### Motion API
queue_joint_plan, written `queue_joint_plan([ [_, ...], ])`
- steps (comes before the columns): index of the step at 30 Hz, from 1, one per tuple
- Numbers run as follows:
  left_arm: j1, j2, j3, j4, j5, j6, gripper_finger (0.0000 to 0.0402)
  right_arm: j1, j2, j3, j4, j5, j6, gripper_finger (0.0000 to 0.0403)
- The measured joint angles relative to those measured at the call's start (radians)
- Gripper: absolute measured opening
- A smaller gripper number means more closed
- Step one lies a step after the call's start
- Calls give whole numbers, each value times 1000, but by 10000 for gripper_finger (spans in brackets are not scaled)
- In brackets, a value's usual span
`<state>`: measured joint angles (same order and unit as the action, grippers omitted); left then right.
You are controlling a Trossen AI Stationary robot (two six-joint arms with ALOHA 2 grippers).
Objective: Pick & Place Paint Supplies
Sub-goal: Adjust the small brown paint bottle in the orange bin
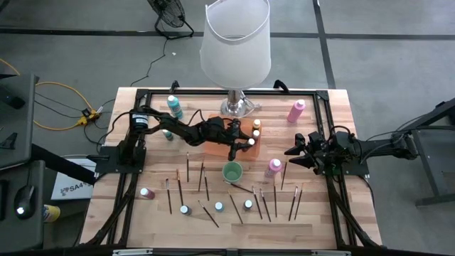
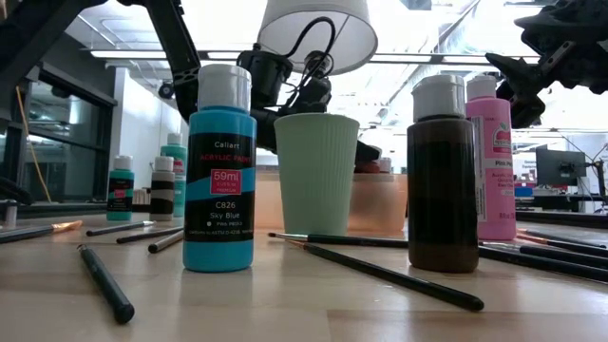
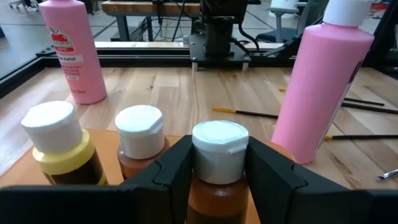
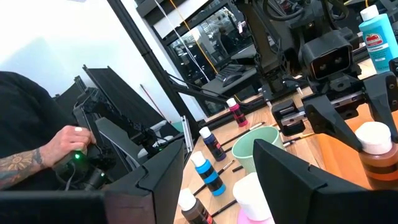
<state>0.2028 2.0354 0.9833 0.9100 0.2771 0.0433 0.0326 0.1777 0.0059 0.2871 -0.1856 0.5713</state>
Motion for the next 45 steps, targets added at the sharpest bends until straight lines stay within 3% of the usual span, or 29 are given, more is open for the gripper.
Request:
queue_joint_plan([
  [45,0,0,0,15,-23,-53,134,0,0,0,0,0,0,188],
])
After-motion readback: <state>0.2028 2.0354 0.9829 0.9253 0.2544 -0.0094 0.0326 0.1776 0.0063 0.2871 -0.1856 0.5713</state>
